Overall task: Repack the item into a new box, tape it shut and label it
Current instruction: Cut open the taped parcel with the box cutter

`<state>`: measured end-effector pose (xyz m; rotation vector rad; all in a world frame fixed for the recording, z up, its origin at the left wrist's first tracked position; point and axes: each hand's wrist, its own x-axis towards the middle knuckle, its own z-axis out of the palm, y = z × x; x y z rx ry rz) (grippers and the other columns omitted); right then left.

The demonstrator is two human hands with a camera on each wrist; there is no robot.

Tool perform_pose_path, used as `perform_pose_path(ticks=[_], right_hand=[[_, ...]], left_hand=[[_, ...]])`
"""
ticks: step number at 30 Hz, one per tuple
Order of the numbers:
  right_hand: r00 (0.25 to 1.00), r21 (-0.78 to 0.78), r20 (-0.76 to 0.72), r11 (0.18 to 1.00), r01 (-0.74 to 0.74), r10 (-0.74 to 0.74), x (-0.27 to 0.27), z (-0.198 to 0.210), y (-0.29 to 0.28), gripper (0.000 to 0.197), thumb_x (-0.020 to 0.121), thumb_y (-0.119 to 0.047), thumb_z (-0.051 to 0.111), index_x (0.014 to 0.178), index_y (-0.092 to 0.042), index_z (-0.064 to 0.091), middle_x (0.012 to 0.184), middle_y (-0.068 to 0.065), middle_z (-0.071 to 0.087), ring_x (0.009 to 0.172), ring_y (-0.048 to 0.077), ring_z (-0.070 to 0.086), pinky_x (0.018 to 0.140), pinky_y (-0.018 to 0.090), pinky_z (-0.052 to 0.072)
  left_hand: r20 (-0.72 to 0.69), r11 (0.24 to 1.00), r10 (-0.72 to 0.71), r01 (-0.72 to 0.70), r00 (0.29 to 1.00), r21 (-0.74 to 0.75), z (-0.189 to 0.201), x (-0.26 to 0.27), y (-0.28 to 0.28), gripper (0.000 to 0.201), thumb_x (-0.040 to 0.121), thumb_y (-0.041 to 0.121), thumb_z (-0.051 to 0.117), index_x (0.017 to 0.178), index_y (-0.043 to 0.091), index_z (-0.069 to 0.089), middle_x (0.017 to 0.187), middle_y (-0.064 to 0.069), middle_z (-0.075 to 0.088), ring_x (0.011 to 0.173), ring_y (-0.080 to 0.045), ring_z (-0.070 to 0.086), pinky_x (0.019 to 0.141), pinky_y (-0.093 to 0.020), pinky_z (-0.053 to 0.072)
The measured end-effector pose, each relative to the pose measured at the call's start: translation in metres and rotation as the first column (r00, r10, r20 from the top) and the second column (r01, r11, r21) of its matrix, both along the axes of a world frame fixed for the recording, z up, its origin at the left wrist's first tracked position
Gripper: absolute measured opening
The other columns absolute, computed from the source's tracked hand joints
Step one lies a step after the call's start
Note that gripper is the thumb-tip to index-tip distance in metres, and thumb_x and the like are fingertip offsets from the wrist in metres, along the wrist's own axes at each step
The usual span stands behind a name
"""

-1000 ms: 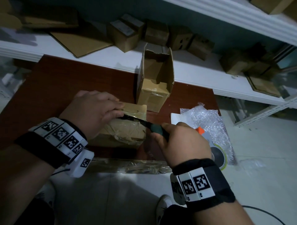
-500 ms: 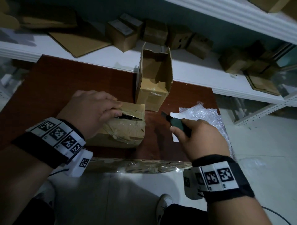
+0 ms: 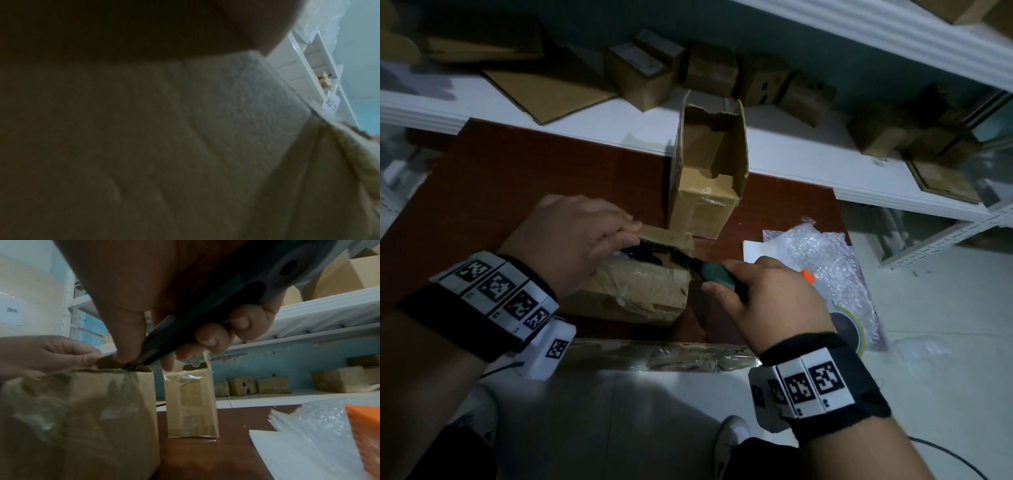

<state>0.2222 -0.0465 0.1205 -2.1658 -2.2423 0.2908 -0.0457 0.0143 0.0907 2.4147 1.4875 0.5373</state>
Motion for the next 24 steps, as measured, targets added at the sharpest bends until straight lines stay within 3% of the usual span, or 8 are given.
perform_pose_path(ticks=[6, 9, 11, 14, 17, 19, 22, 24], right_hand=[[0.999, 0.066, 0.038, 0.997, 0.034, -0.037, 0.000, -0.006, 0.006, 0.053, 0.087, -0.073, 0.051, 0.132, -0.045, 0.059, 0.097, 0.001, 0.063, 0.094, 0.029, 0.064, 0.072, 0.035, 0.052], [0.998, 0.035, 0.034, 0.998, 0.055, -0.056, 0.011, -0.004, 0.008, 0.051, 0.090, -0.071, 0.049, 0.131, -0.043, 0.060, 0.099, 0.001, 0.064, 0.095, 0.029, 0.064, 0.072, 0.035, 0.052], [0.995, -0.026, -0.058, 0.997, 0.077, -0.079, 0.020, -0.007, 0.008, 0.047, 0.093, -0.068, 0.047, 0.126, -0.040, 0.064, 0.101, 0.001, 0.070, 0.096, 0.029, 0.066, 0.075, 0.037, 0.053], [0.934, -0.079, -0.324, 0.988, 0.133, -0.151, 0.027, -0.017, 0.005, 0.035, 0.098, -0.058, 0.047, 0.095, -0.028, 0.065, 0.080, 0.004, 0.074, 0.081, 0.027, 0.069, 0.071, 0.037, 0.052], [0.822, -0.111, -0.526, 0.976, 0.186, -0.217, 0.021, -0.018, 0.002, 0.034, 0.100, -0.051, 0.047, 0.083, -0.022, 0.054, 0.061, 0.003, 0.069, 0.055, 0.018, 0.063, 0.056, 0.032, 0.046], [0.720, -0.153, -0.658, 0.975, 0.160, -0.221, 0.014, -0.014, -0.001, 0.035, 0.104, -0.043, 0.046, 0.080, -0.018, 0.054, 0.059, 0.006, 0.068, 0.043, 0.022, 0.059, 0.048, 0.027, 0.044], [0.642, -0.178, -0.733, 0.974, 0.139, -0.226, 0.005, -0.016, -0.003, 0.038, 0.105, -0.039, 0.046, 0.078, -0.015, 0.057, 0.060, 0.006, 0.067, 0.042, 0.024, 0.058, 0.043, 0.026, 0.043], [0.688, -0.176, -0.695, 0.977, 0.122, -0.211, 0.005, -0.021, -0.001, 0.041, 0.104, -0.040, 0.048, 0.075, -0.013, 0.058, 0.059, 0.005, 0.065, 0.044, 0.020, 0.057, 0.045, 0.028, 0.044]], left_hand=[[-0.012, 0.999, -0.049, 0.048, 0.999, -0.017, -0.006, -0.004, 0.001, 0.062, 0.092, 0.071, 0.021, 0.118, 0.040, 0.068, 0.124, 0.018, 0.064, 0.115, -0.010, 0.057, 0.094, -0.033, 0.027], [-0.012, 0.999, -0.038, 0.038, 0.999, -0.015, -0.004, -0.002, 0.000, 0.056, 0.089, 0.068, 0.032, 0.118, 0.038, 0.068, 0.126, 0.018, 0.064, 0.117, -0.010, 0.056, 0.097, -0.035, 0.027], [-0.027, 1.000, -0.028, 0.027, 0.999, -0.013, -0.003, -0.001, -0.001, 0.056, 0.086, 0.068, 0.037, 0.118, 0.035, 0.069, 0.128, 0.016, 0.063, 0.118, -0.011, 0.056, 0.100, -0.038, 0.030], [-0.035, 0.998, 0.012, -0.010, 0.999, 0.066, 0.002, 0.000, -0.006, 0.045, 0.081, 0.064, 0.049, 0.106, 0.032, 0.069, 0.126, 0.013, 0.061, 0.120, -0.014, 0.052, 0.103, -0.044, 0.029], [-0.024, 0.970, 0.043, -0.036, 0.999, 0.239, 0.015, 0.004, -0.013, 0.024, 0.078, 0.051, 0.058, 0.077, 0.028, 0.064, 0.096, 0.009, 0.059, 0.094, -0.018, 0.054, 0.092, -0.041, 0.030], [-0.040, 0.968, 0.006, 0.004, 0.999, 0.250, 0.023, 0.007, -0.018, 0.029, 0.082, 0.053, 0.056, 0.069, 0.028, 0.060, 0.083, 0.012, 0.057, 0.081, -0.015, 0.052, 0.085, -0.037, 0.028], [-0.104, 0.987, -0.075, 0.089, 0.992, 0.131, 0.026, 0.015, -0.026, 0.048, 0.084, 0.074, 0.042, 0.078, 0.034, 0.068, 0.088, 0.016, 0.057, 0.086, -0.010, 0.050, 0.085, -0.037, 0.031], [-0.177, 0.993, -0.093, 0.105, 0.980, 0.058, 0.019, 0.022, -0.032, 0.062, 0.079, 0.084, 0.034, 0.092, 0.037, 0.072, 0.096, 0.017, 0.058, 0.096, -0.011, 0.051, 0.089, -0.042, 0.036]])
